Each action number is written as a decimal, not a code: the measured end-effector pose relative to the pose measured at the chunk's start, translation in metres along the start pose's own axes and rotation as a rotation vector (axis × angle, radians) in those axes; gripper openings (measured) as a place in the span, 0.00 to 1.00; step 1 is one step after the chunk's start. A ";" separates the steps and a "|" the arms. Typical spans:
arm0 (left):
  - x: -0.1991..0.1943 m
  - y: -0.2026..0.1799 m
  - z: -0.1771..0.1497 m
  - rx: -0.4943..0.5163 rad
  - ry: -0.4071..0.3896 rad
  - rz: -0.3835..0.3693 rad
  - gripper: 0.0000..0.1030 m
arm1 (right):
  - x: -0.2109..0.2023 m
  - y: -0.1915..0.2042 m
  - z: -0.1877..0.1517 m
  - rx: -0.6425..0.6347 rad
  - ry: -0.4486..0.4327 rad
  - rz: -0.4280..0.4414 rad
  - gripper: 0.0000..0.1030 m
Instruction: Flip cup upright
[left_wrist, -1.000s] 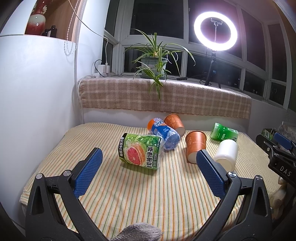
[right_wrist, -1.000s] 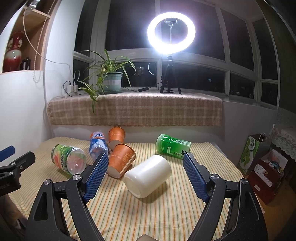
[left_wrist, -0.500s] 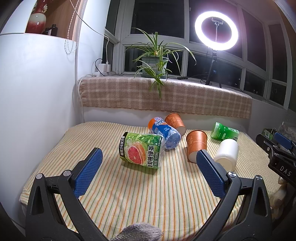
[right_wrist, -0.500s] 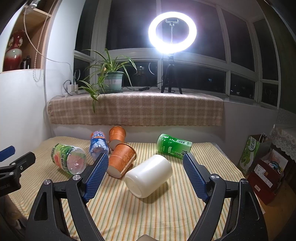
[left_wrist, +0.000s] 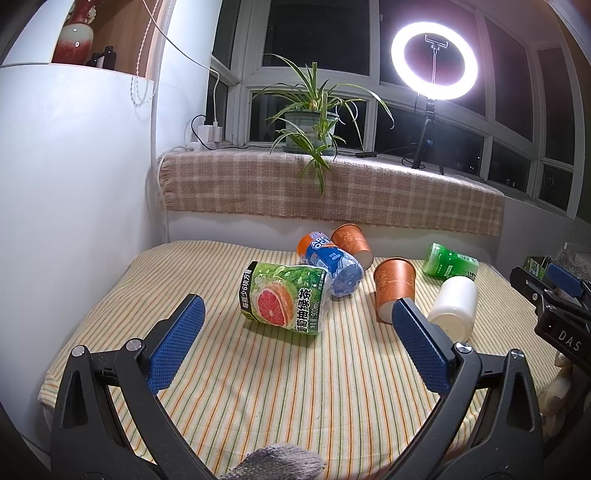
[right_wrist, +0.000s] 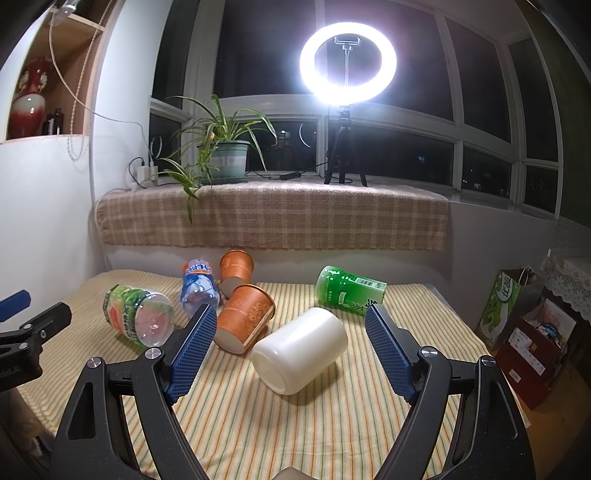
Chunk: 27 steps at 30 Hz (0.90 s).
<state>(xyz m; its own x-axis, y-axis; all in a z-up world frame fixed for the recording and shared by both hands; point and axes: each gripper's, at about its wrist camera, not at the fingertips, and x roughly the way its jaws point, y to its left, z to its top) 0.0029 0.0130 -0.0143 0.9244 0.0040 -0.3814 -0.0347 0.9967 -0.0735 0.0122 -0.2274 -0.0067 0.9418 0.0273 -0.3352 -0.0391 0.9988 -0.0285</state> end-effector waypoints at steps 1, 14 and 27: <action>0.001 0.000 -0.008 0.000 0.000 0.001 1.00 | 0.000 0.001 0.000 -0.001 0.000 0.000 0.80; 0.004 0.005 -0.017 -0.003 0.007 0.007 1.00 | 0.009 0.011 0.003 -0.025 0.005 0.017 0.80; 0.001 0.021 -0.013 -0.009 0.048 0.035 1.00 | 0.035 0.031 0.018 -0.061 0.065 0.113 0.80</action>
<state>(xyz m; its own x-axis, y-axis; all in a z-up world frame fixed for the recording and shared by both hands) -0.0022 0.0326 -0.0279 0.9034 0.0348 -0.4274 -0.0704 0.9952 -0.0677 0.0504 -0.1950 -0.0024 0.9066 0.1352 -0.3998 -0.1660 0.9852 -0.0431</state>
